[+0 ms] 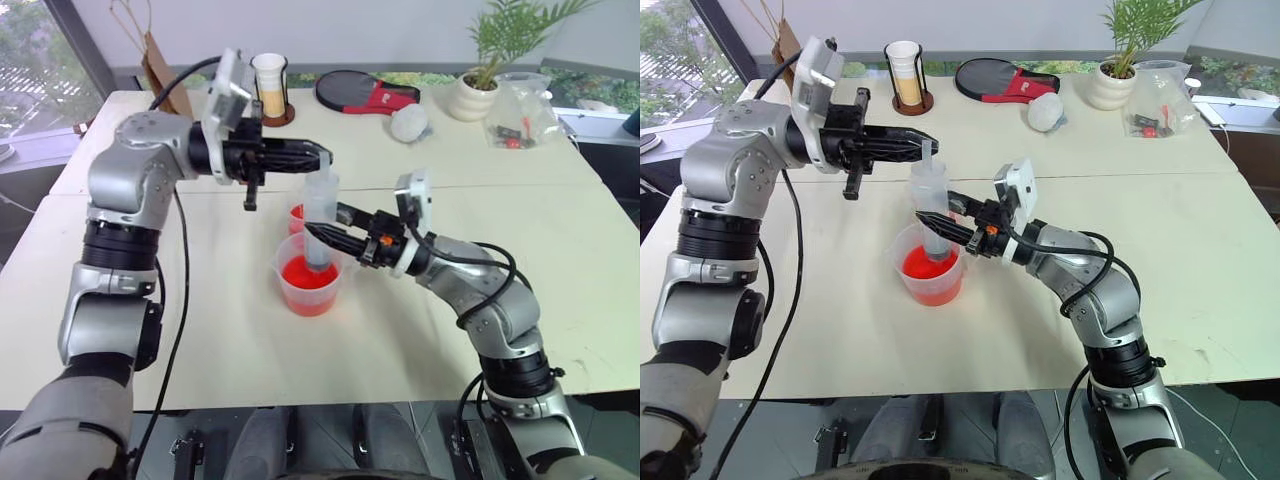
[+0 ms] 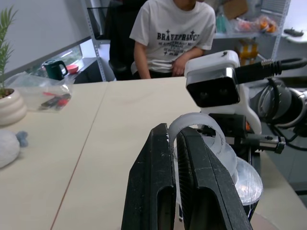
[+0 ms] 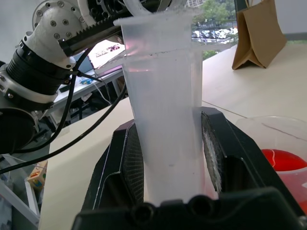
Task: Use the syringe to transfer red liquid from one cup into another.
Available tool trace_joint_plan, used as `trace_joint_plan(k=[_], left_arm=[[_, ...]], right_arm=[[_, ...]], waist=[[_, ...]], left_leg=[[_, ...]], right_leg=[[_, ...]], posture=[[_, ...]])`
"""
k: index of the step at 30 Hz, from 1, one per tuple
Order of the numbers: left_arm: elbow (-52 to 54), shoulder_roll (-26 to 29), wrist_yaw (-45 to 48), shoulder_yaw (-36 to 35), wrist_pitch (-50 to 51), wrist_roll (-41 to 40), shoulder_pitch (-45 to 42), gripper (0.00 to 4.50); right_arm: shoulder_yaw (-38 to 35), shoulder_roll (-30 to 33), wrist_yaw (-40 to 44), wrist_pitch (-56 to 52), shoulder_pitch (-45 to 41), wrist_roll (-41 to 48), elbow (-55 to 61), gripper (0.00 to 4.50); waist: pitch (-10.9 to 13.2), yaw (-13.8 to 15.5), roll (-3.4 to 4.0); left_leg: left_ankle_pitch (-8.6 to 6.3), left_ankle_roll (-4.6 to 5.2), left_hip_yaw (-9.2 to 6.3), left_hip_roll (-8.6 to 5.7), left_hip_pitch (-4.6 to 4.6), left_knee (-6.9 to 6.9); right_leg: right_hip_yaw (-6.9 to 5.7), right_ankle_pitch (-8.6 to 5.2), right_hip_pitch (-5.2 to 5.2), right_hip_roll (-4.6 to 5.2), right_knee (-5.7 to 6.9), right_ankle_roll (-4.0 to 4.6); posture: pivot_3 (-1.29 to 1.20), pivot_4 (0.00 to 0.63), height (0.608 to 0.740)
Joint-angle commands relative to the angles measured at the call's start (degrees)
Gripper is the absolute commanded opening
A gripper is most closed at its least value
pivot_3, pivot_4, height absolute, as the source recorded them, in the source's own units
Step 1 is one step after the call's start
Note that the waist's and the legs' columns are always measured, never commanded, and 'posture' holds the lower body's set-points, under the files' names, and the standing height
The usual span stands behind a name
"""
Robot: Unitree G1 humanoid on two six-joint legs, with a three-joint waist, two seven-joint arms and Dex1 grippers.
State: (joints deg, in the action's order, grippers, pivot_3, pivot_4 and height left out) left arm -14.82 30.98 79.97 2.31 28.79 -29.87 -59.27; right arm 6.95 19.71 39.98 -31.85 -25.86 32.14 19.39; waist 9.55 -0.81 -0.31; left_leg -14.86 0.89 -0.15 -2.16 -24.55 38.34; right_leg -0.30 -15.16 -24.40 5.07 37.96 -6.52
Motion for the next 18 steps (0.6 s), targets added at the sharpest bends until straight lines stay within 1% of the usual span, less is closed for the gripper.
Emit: trace_joint_plan(k=[1,10,16,18], left_arm=[[2.0,1.2,-1.6,-5.7,0.7,-3.8,-3.7,0.11],[0.4,1.7,-2.1,-7.4,1.7,-5.6,-6.0,0.11],[0.4,1.8,-2.3,-7.0,2.1,-5.9,-5.1,0.11],[0.3,2.5,-1.6,-6.6,3.3,-6.0,-4.4,0.72]], right_arm=[[4.4,0.7,2.7,-0.2,1.3,-1.2,1.3,1.38],[4.8,0.9,2.8,0.3,1.6,-1.1,0.9,1.38],[4.5,0.9,2.7,0.5,1.1,-1.2,0.6,1.38],[4.2,0.9,2.5,0.4,0.7,-1.1,0.6,1.38]], waist=[[0.0,0.0,0.0],[0.0,0.0,0.0],[0.0,0.0,0.0],[0.0,0.0,0.0]], left_leg=[[0.0,0.0,0.0,0.0,0.0,0.0],[0.0,-0.01,0.0,0.0,0.02,0.0],[0.01,-0.01,0.0,0.0,0.03,0.0],[0.01,-0.01,0.0,0.0,0.03,0.0]], right_leg=[[0.0,0.0,0.0,0.0,0.0,0.0],[0.01,0.0,0.01,0.0,0.0,0.0],[0.01,0.0,0.01,0.0,0.0,0.0],[0.01,0.0,0.01,0.0,0.0,0.0]], posture=[[0.0,0.15,0.74],[0.0,0.15,0.74],[0.0,0.15,0.74],[0.0,0.15,0.74]])
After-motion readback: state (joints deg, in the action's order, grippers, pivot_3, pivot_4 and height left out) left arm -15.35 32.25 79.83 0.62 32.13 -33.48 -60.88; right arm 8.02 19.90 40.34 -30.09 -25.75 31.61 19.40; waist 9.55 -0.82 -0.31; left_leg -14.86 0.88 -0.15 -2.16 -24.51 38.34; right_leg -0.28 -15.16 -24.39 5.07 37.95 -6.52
